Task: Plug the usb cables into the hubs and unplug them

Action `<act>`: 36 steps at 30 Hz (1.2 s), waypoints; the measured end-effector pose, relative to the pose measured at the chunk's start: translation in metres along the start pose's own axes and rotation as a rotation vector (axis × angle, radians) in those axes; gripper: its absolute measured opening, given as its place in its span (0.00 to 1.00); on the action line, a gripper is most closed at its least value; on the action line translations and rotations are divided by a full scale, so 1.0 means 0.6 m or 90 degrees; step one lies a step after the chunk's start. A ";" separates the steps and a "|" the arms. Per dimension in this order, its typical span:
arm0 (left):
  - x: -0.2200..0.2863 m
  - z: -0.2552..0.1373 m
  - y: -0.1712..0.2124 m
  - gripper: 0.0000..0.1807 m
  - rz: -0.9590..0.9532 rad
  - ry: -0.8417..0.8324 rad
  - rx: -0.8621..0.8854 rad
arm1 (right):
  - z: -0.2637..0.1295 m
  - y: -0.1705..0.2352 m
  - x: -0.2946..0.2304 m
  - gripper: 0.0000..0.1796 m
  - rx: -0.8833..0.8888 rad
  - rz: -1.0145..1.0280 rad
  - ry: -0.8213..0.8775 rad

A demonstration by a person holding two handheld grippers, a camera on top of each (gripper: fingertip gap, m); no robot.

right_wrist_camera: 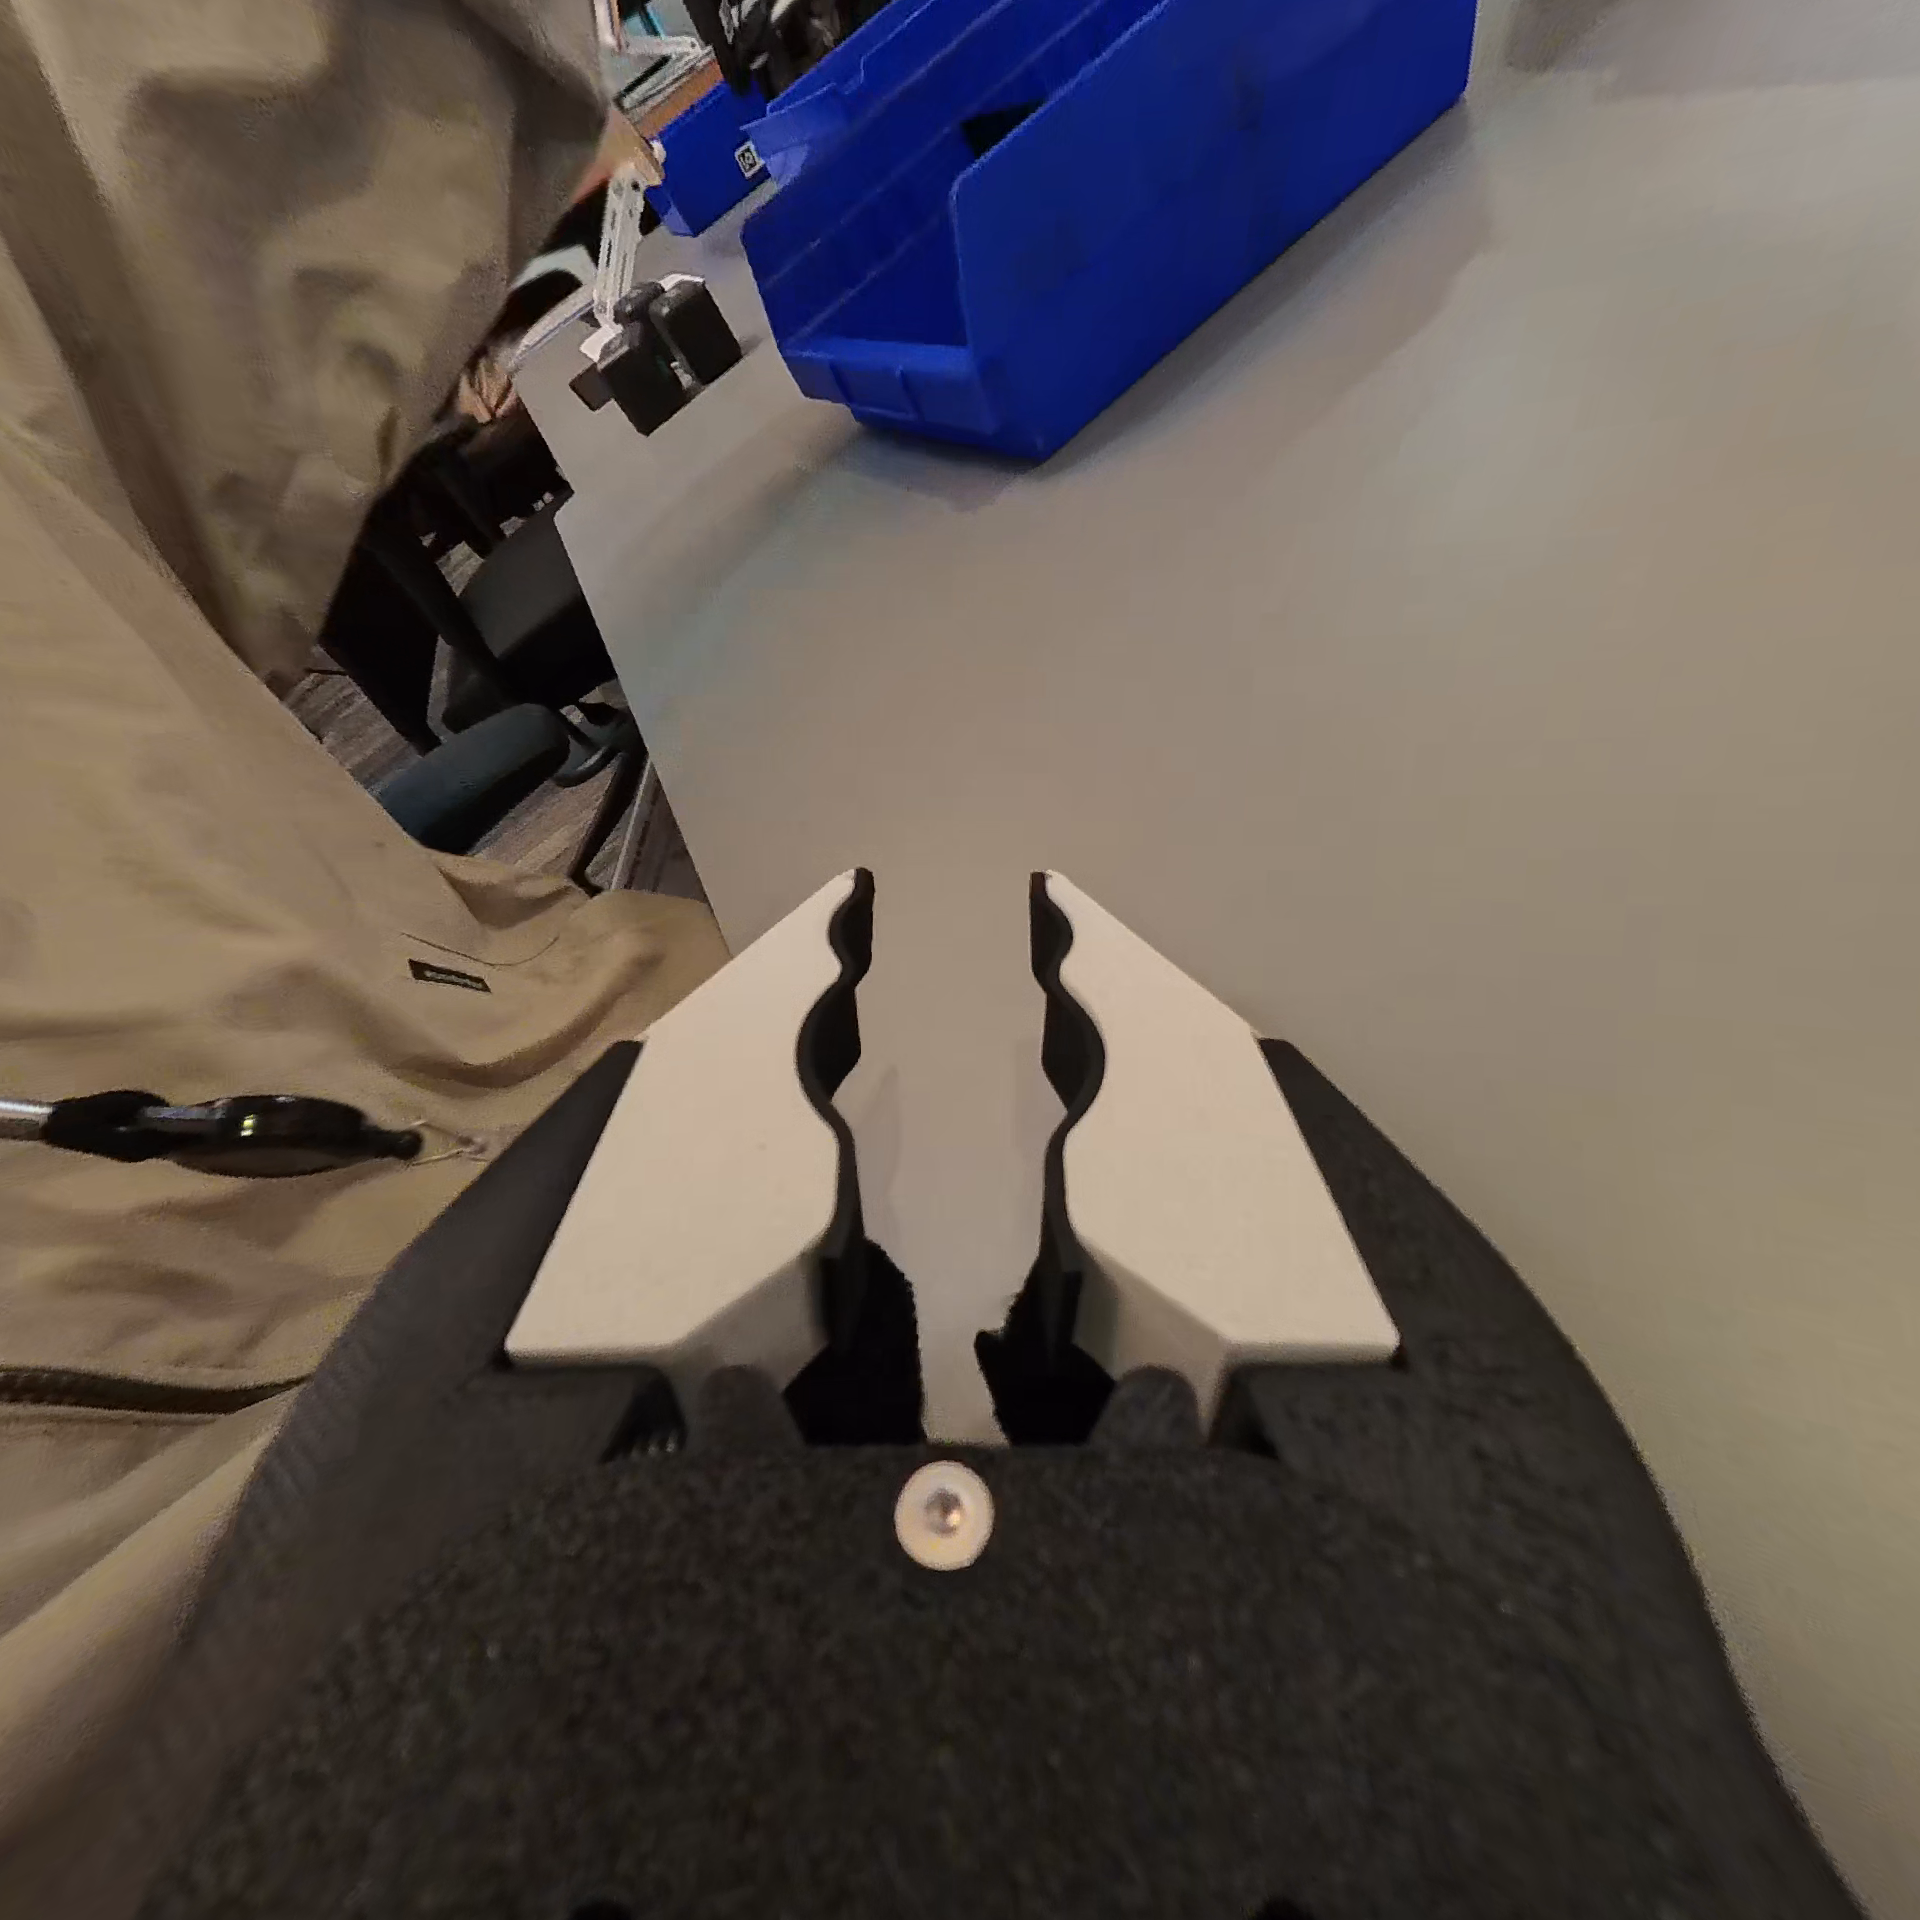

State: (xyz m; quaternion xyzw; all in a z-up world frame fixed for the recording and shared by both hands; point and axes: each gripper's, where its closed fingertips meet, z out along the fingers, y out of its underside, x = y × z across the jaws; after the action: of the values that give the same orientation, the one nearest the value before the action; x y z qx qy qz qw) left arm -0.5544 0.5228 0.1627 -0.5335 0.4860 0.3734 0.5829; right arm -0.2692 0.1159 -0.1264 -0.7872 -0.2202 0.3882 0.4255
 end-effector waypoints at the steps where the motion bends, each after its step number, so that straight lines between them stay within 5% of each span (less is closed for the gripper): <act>1: -0.029 -0.020 -0.017 0.16 -0.050 0.007 0.011 | 0.000 -0.004 -0.002 0.16 0.006 -0.004 0.000; 6: -0.050 -0.141 -0.139 0.16 -0.247 0.162 0.096 | -0.011 -0.040 -0.005 0.17 0.069 -0.060 0.036; 14: 0.192 -0.332 -0.315 0.16 -0.336 0.460 0.205 | -0.121 -0.206 -0.032 0.19 0.202 -0.171 0.107; 22: 0.412 -0.390 -0.411 0.16 -0.572 0.643 0.235 | -0.140 -0.303 0.006 0.21 0.154 -0.287 0.232; 24: 0.450 -0.403 -0.425 0.16 -0.623 0.692 0.237 | -0.134 -0.307 0.044 0.20 0.123 -0.366 0.282; 28: 0.480 -0.422 -0.430 0.16 -0.679 0.744 0.244 | -0.099 -0.257 0.060 0.20 -0.028 -0.392 0.158; 36: 0.500 -0.468 -0.399 0.16 -0.605 0.960 0.210 | -0.024 -0.191 0.049 0.21 -0.167 -0.666 0.179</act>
State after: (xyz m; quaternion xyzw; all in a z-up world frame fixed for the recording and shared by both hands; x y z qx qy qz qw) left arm -0.2986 0.1852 -0.0531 -0.6906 0.5149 -0.4291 0.2717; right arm -0.2422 0.1908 -0.0375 -0.6637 -0.5691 -0.0145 0.4852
